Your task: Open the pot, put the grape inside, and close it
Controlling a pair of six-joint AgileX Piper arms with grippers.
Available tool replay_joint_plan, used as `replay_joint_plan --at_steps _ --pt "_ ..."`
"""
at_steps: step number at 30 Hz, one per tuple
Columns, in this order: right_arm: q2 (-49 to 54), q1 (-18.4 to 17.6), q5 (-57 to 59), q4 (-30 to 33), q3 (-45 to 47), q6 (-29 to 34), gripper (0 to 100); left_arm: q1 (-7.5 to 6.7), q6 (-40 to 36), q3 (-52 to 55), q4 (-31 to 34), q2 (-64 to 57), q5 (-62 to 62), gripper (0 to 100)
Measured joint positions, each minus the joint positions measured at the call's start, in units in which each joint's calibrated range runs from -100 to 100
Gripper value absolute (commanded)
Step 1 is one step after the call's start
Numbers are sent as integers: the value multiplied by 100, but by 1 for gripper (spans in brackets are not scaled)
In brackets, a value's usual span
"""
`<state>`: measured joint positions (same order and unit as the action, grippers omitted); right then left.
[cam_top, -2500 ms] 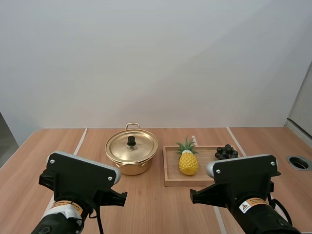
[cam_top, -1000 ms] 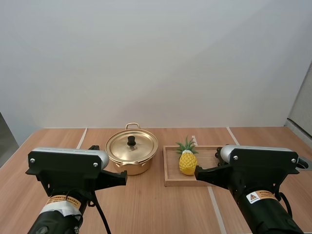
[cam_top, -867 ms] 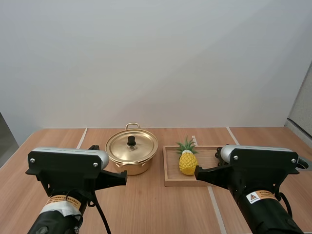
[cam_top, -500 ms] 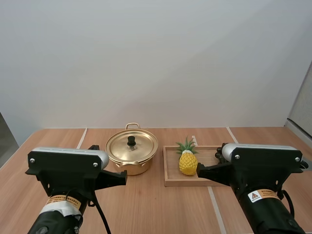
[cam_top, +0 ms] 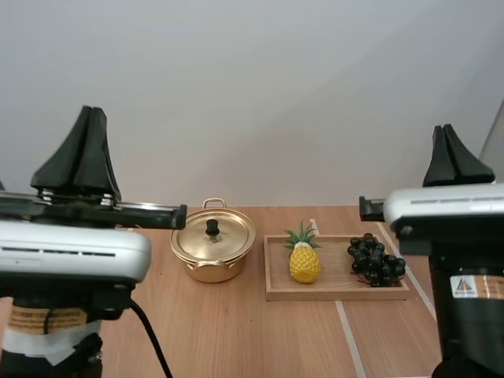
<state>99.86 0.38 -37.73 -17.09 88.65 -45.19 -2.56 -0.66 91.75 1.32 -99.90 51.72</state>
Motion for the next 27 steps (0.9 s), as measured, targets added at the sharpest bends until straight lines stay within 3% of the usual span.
replay_joint_plan --at_steps 6,16,20,23,27 --pt "-550 0 2234 -1258 -2009 -636 0 0 215 -1825 -296 388 -2813 0" --pt "-2070 8 5029 -1449 -4576 -758 0 0 236 -4515 -598 2072 -5342 0" --pt "-2613 163 6581 -285 -5134 472 0 0 236 -5229 -598 2570 -6379 0" --pt "-3300 343 8409 1296 -5864 2468 0 0 236 -5704 -476 2878 -6969 0" --pt "-4202 376 10543 2320 -6637 3468 0 0 194 -6052 -441 3154 -7442 0"
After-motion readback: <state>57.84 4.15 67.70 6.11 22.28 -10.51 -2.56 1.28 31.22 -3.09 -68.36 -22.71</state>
